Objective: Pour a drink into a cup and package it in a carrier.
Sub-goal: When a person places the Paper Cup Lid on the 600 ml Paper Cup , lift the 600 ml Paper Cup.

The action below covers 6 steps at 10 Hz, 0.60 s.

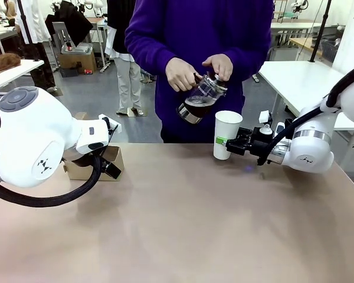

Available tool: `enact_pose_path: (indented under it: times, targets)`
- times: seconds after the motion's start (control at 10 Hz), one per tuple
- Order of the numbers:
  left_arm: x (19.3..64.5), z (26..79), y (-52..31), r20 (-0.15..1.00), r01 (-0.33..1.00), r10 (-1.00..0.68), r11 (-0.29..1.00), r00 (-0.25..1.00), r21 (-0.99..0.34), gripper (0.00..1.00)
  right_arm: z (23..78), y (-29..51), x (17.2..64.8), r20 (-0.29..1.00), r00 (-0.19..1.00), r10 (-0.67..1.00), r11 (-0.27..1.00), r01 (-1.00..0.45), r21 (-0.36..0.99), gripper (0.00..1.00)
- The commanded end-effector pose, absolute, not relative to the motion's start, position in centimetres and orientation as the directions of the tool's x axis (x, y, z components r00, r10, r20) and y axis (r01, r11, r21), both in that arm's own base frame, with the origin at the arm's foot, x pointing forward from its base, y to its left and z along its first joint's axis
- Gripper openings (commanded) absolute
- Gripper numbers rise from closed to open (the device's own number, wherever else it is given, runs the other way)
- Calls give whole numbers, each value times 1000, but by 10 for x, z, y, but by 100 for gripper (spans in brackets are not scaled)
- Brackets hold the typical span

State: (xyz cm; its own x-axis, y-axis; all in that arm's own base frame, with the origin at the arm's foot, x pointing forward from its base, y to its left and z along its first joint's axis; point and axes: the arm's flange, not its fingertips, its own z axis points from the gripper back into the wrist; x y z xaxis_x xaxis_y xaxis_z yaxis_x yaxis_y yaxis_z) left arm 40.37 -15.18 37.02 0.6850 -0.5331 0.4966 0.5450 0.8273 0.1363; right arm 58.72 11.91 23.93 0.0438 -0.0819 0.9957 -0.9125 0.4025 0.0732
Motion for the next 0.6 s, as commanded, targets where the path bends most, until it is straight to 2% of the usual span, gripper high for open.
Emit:
enact_pose_path:
  times: [0.0,0.5]
  targets:
    - [403,371,-152,498,546,-533,827,684,135,100,244,119,584,996,42,-84,403,-912,73,80]
    - [403,371,-152,498,546,-533,827,684,135,100,244,119,584,996,42,-84,403,-912,73,80]
